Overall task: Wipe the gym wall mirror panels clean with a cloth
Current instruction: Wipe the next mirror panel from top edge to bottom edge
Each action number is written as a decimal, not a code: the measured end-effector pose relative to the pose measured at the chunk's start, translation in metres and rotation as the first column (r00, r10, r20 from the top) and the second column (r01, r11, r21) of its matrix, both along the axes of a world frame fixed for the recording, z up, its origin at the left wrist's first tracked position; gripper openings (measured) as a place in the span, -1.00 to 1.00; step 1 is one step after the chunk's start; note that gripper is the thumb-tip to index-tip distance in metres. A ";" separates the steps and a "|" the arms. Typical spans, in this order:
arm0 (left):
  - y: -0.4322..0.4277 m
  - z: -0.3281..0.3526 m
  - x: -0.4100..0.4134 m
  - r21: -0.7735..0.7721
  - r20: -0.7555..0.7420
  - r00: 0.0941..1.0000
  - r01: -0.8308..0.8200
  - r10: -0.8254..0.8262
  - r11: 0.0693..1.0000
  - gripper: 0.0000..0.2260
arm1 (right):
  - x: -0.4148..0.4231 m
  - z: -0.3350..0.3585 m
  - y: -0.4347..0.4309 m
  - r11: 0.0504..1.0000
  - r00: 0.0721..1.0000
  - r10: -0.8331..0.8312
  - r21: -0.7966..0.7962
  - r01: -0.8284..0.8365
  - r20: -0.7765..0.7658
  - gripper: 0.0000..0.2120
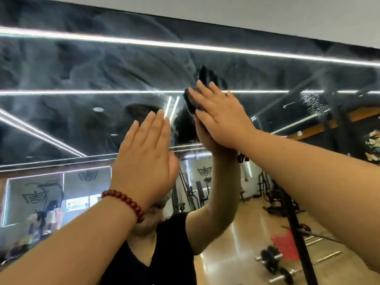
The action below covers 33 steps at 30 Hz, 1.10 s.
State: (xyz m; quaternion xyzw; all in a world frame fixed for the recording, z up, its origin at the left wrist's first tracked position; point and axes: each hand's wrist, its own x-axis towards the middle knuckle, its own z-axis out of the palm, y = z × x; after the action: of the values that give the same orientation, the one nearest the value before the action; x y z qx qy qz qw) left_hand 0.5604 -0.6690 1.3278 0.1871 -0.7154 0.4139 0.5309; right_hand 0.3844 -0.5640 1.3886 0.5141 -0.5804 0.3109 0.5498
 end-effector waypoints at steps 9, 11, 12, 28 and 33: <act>0.006 0.007 0.003 -0.016 -0.021 0.995 0.099 -0.099 0.995 -0.44 | 0.004 -0.046 -0.005 0.994 0.989 0.011 0.106 0.005 -0.148 -0.48; 0.009 0.025 0.007 -0.033 -0.021 0.993 0.112 -0.113 0.993 -0.46 | -0.005 -0.024 -0.002 0.995 0.982 -0.005 0.099 0.025 -0.191 -0.47; 0.011 0.037 0.008 -0.055 -0.025 0.995 0.092 -0.094 0.994 -0.45 | -0.008 -0.009 -0.001 0.997 0.980 -0.021 0.075 0.037 -0.200 -0.46; 0.011 0.136 -0.004 0.026 0.005 0.995 -0.104 0.104 0.994 -0.31 | -0.026 0.106 0.007 0.998 0.977 -0.002 0.054 0.014 -0.212 -0.51; 0.008 0.137 -0.004 0.031 0.030 0.994 -0.110 0.109 0.993 -0.31 | -0.028 0.126 0.006 1.000 0.991 -0.005 0.021 0.008 -0.134 -0.51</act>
State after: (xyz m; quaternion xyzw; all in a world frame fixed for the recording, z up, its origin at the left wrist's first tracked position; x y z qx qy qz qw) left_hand 0.5560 -0.6609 1.4651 0.2290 -0.7182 0.4333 0.4940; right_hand 0.3562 -0.5579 1.5146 0.5378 -0.5469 0.2676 0.5832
